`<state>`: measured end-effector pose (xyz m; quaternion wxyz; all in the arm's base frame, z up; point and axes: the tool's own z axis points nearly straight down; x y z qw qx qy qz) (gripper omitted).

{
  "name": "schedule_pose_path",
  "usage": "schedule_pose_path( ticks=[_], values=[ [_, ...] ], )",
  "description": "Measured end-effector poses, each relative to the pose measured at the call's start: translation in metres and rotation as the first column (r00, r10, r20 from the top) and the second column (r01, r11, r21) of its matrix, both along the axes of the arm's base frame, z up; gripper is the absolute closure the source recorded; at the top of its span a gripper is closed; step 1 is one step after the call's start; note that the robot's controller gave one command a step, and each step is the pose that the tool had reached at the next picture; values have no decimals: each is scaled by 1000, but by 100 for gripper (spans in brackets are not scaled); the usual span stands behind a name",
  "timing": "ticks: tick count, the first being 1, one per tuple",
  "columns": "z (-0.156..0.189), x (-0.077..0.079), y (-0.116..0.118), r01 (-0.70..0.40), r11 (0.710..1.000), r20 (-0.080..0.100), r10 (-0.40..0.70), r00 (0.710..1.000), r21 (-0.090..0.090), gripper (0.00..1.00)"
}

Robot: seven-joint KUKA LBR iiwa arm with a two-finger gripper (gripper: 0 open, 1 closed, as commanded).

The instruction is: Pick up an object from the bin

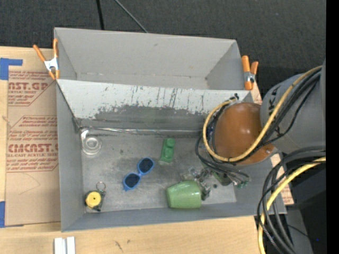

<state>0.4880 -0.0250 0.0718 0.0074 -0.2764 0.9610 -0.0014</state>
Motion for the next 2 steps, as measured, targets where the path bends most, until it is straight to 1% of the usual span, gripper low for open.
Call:
schedule_pose_path(
  ticks=[1,2],
  values=[
    [110,-1,-11,84,996,-7,-84,996,-1,100],
    [211,13,-28,51,999,-3,-51,999,-2,100]
  ],
)
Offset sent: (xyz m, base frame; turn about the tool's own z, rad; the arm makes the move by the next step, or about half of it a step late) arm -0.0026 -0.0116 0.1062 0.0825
